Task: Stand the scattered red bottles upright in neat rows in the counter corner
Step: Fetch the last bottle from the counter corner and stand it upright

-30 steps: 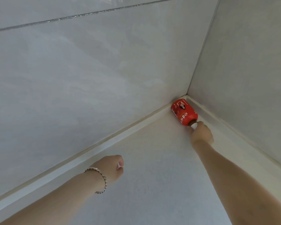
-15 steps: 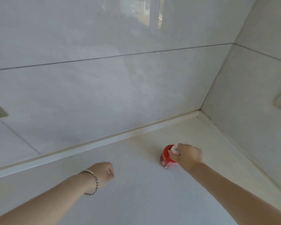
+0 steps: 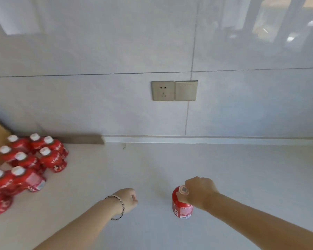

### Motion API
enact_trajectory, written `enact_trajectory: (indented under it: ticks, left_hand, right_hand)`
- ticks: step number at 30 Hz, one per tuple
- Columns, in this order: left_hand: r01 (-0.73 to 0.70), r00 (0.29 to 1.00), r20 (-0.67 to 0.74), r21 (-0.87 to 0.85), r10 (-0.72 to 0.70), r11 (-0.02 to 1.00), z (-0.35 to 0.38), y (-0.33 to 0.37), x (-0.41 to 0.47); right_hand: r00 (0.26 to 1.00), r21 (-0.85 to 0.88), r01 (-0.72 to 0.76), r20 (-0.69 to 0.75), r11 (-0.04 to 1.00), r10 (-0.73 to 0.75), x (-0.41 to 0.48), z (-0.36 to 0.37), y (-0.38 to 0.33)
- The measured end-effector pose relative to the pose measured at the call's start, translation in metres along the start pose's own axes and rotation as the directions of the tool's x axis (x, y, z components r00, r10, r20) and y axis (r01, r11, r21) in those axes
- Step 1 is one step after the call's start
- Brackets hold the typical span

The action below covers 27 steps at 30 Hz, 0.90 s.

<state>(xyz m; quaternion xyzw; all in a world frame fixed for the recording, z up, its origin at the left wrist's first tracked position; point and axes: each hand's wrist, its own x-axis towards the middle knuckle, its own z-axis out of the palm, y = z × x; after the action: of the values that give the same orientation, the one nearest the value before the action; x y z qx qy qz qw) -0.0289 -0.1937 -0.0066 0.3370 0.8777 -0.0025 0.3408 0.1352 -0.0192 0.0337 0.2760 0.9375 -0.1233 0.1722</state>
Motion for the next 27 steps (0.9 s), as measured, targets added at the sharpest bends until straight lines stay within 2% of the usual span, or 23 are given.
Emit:
enact_trajectory:
  ticks: [4, 12, 19, 27]
  left_hand:
    - [0.074, 0.996, -0.049, 0.004, -0.074, 0.997, -0.005, -0.141, -0.053]
    - [0.238, 0.966, -0.079, -0.11, -0.247, 0.965, -0.018, -0.361, -0.137]
    - [0.302, 0.936, -0.106, -0.243, -0.335, 0.922, -0.033, -0.456, -0.149]
    - [0.348, 0.887, -0.184, -0.334, -0.423, 0.876, -0.082, -0.51, -0.119]
  right_hand:
    - [0.997, -0.016, 0.05, -0.057, 0.999, -0.051, 0.012, 0.008, -0.124]
    - [0.995, 0.12, -0.022, -0.091, 0.992, 0.034, 0.045, 0.029, -0.321]
    - [0.991, 0.071, 0.02, -0.13, 0.997, -0.011, 0.086, 0.028, -0.421]
    - [0.999, 0.031, 0.043, -0.032, 0.999, -0.042, 0.164, 0.03, -0.489]
